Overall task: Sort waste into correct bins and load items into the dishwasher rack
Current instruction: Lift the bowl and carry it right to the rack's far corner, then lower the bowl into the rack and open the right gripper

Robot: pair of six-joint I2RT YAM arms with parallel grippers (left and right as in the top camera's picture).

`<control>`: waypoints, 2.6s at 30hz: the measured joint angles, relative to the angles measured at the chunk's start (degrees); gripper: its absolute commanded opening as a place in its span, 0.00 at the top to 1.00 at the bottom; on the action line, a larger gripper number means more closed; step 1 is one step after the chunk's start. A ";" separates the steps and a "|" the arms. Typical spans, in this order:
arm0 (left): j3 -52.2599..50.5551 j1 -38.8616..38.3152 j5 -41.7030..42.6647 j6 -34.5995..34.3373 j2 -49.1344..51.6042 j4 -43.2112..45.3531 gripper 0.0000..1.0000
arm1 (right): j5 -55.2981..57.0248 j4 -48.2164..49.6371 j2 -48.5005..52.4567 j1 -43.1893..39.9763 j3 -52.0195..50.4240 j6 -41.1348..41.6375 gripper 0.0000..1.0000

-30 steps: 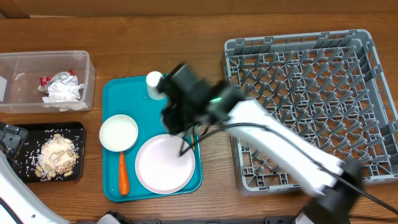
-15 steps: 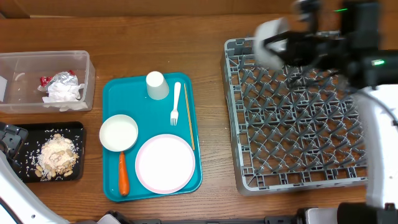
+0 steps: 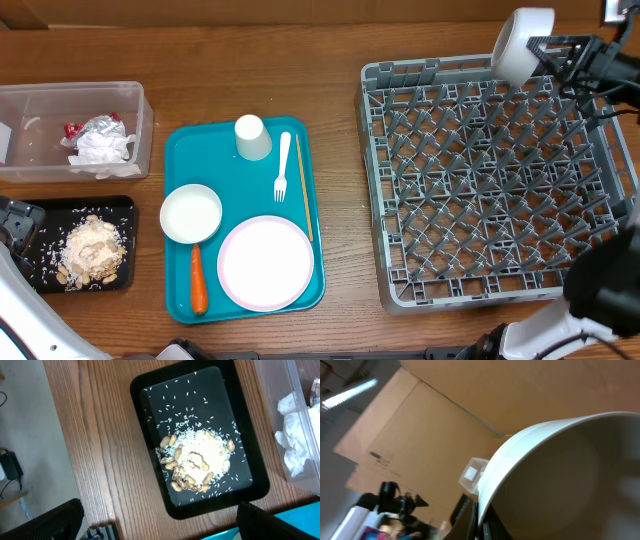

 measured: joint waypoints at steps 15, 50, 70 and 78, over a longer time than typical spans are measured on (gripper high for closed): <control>0.00 0.00 0.00 0.00 0.00 0.00 0.00 | -1.57 4.20 14.51 -0.02 0.00 0.35 0.96; 0.00 0.00 0.00 0.00 0.00 0.00 0.00 | 21.75 -13.97 18.01 -1.99 6.03 4.33 0.94; 0.00 0.00 0.00 0.00 0.00 0.00 0.00 | 68.19 -50.75 17.62 -4.59 43.80 12.68 0.22; 0.00 0.00 0.00 0.00 0.00 0.00 0.00 | 68.61 -50.90 13.66 3.69 43.82 12.61 0.10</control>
